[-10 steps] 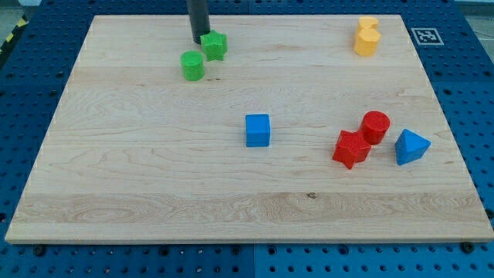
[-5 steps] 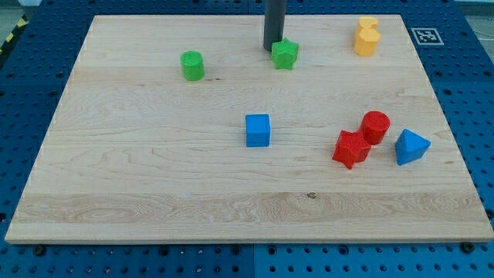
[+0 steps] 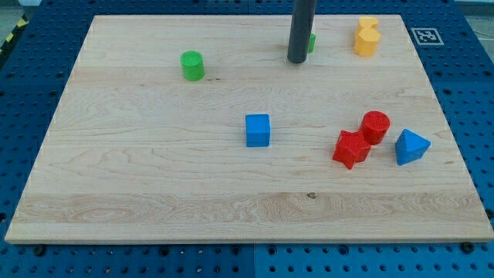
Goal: Move green star away from the green circle
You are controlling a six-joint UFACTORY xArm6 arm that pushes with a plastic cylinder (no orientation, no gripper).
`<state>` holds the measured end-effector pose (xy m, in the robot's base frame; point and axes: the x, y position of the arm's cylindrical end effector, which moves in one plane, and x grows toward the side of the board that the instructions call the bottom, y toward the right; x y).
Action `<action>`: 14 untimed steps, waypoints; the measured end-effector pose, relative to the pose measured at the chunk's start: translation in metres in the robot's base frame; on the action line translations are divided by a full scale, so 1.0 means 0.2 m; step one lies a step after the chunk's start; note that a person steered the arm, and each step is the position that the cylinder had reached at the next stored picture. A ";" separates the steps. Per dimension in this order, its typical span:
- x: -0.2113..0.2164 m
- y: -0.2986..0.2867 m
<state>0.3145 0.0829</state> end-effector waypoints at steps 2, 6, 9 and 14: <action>-0.10 0.02; -0.14 0.15; -0.28 -0.14; -0.21 0.30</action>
